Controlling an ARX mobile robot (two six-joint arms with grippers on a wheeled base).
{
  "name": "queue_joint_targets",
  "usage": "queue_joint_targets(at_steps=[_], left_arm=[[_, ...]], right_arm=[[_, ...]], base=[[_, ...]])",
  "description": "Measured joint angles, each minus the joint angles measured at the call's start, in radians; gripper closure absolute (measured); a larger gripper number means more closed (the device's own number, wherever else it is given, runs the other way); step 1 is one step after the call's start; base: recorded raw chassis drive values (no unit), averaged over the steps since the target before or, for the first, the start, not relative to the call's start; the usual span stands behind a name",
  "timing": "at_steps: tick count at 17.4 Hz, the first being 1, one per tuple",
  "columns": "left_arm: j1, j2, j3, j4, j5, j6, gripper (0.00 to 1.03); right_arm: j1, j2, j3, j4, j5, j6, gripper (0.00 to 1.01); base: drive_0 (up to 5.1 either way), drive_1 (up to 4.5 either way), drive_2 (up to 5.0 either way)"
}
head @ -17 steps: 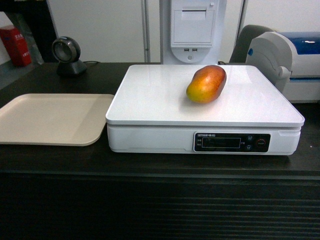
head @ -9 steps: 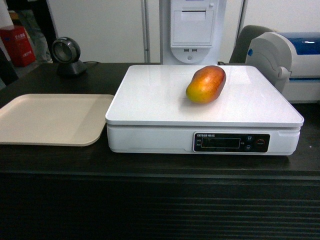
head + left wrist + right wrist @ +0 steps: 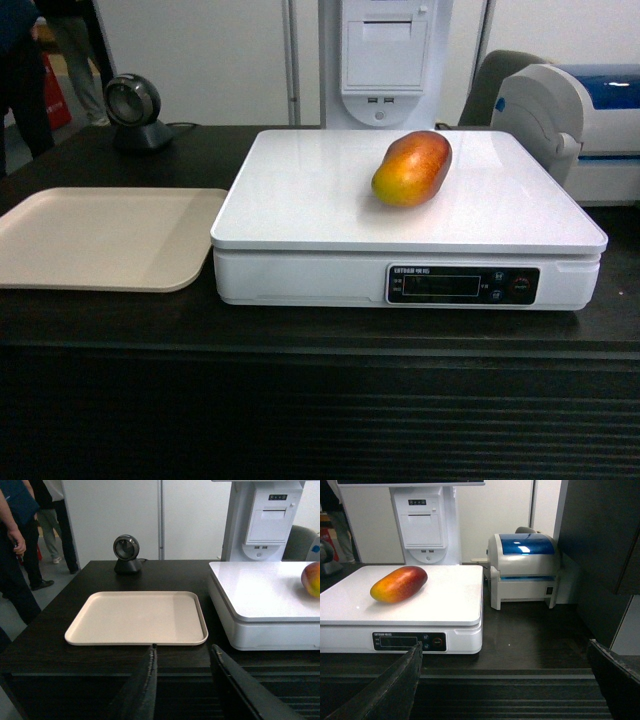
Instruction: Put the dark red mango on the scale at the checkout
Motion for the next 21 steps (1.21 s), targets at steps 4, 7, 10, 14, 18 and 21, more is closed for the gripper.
queue_joint_targets(at_steps=[4,7,10,14,18,21], left_arm=[[0.0,0.0,0.0,0.0,0.0,0.0,0.23],[0.0,0.0,0.0,0.0,0.0,0.002,0.05],[0.0,0.0,0.0,0.0,0.0,0.002,0.05],[0.0,0.0,0.0,0.0,0.0,0.002,0.05],[0.0,0.0,0.0,0.0,0.0,0.002,0.05],[0.0,0.0,0.0,0.0,0.0,0.002,0.05]], right_arm=[[0.0,0.0,0.0,0.0,0.0,0.0,0.03],[0.0,0.0,0.0,0.0,0.0,0.0,0.03],[0.0,0.0,0.0,0.0,0.0,0.0,0.03],[0.0,0.0,0.0,0.0,0.0,0.0,0.03],[0.0,0.0,0.0,0.0,0.0,0.0,0.03],[0.0,0.0,0.0,0.0,0.0,0.0,0.03]], base=[[0.0,0.0,0.0],[0.0,0.0,0.0],[0.0,0.0,0.0],[0.0,0.0,0.0],[0.0,0.0,0.0],[0.0,0.0,0.0]])
